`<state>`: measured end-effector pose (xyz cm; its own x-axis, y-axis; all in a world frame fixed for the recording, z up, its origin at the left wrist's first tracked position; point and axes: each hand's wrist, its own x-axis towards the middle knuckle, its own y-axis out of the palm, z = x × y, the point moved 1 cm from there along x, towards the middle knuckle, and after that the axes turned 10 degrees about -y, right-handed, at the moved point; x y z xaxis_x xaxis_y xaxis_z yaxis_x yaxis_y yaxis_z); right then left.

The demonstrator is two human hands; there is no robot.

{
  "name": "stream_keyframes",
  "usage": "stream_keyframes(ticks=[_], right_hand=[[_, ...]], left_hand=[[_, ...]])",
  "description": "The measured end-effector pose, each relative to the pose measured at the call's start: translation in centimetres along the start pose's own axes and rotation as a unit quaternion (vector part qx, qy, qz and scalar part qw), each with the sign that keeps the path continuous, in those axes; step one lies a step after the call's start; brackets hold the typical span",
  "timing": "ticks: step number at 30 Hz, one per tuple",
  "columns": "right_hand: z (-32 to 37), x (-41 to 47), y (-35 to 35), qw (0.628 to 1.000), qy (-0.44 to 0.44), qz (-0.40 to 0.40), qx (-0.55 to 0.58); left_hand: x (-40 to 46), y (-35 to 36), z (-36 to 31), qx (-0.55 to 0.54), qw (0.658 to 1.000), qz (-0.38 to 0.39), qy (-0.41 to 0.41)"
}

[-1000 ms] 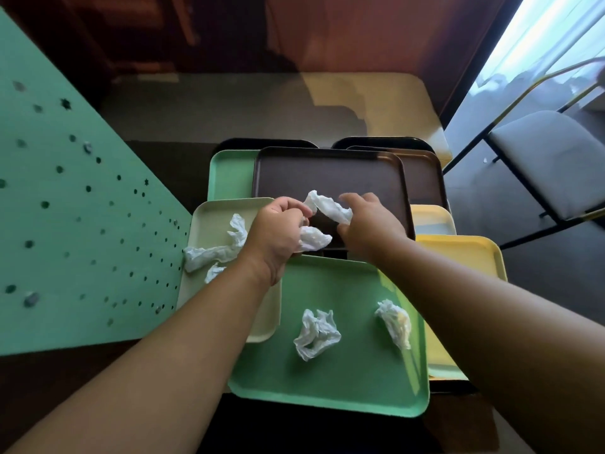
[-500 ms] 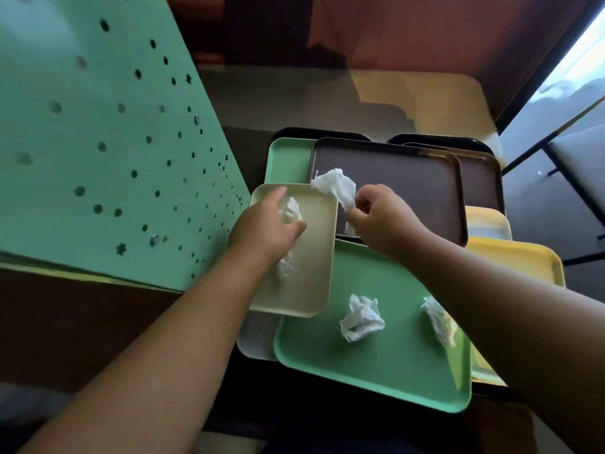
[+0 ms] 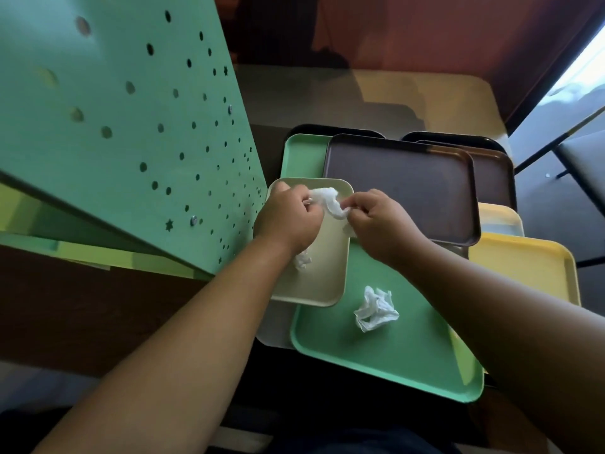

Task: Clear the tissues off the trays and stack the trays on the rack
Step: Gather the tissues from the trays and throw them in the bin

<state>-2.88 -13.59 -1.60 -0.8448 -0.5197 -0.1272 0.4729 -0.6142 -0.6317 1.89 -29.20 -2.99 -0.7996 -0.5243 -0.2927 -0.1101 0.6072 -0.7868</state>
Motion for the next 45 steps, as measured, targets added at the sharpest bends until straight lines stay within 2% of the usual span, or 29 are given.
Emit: stream_keyframes(ticks=[4, 11, 13, 16, 21, 25, 27, 29, 33, 36, 39, 45], right_hand=[[-0.3, -1.2, -0.2, 0.999, -0.009, -0.024, -0.024], [-0.9, -2.8, -0.7, 0.998, -0.019, -0.002, -0.062], [-1.5, -3.1, -0.5, 0.997, 0.008, 0.037, -0.074], [-2.5, -4.4, 0.0, 0.978, 0.026, 0.15, -0.142], [-3.4, -6.6, 0.6, 0.937, -0.038, 0.25, -0.24], [-4.6, -8.0, 1.6, 0.883, -0.086, 0.316, -0.336], [-5.0, -8.2, 1.6, 0.876, -0.111, 0.315, -0.349], [-5.2, -8.3, 1.0, 0.896, -0.118, 0.282, -0.322], [-6.1, -8.8, -2.1, 0.948, -0.154, 0.094, -0.263], [-7.8, -10.2, -4.6, 0.957, -0.113, 0.029, -0.265], [-10.1, -11.9, -6.1, 0.958, -0.061, 0.042, -0.277], [-13.5, -14.9, -6.5, 0.937, 0.04, 0.16, -0.307]], left_hand=[[-2.0, -1.6, 0.4, -0.076, 0.995, -0.031, 0.048], [-3.3, -1.4, 1.5, -0.058, 0.998, 0.001, 0.022], [-3.4, -0.7, 2.2, -0.008, 1.0, 0.02, -0.007], [-3.4, 0.6, 3.5, 0.072, 0.996, 0.055, -0.025], [-2.8, 2.4, 5.3, 0.159, 0.985, 0.067, -0.014], [-3.0, 2.7, 5.3, 0.161, 0.985, 0.056, -0.01], [-3.1, 2.5, 5.0, 0.133, 0.99, 0.049, -0.016], [-3.6, 2.6, 3.9, 0.096, 0.994, 0.047, 0.001], [-5.9, 3.7, -0.2, -0.006, 0.996, 0.063, 0.063], [-7.6, 5.3, -3.4, -0.059, 0.99, 0.093, 0.092], [-8.9, 7.1, -6.1, -0.065, 0.983, 0.133, 0.112], [-11.3, 10.9, -9.1, -0.009, 0.966, 0.231, 0.114]])
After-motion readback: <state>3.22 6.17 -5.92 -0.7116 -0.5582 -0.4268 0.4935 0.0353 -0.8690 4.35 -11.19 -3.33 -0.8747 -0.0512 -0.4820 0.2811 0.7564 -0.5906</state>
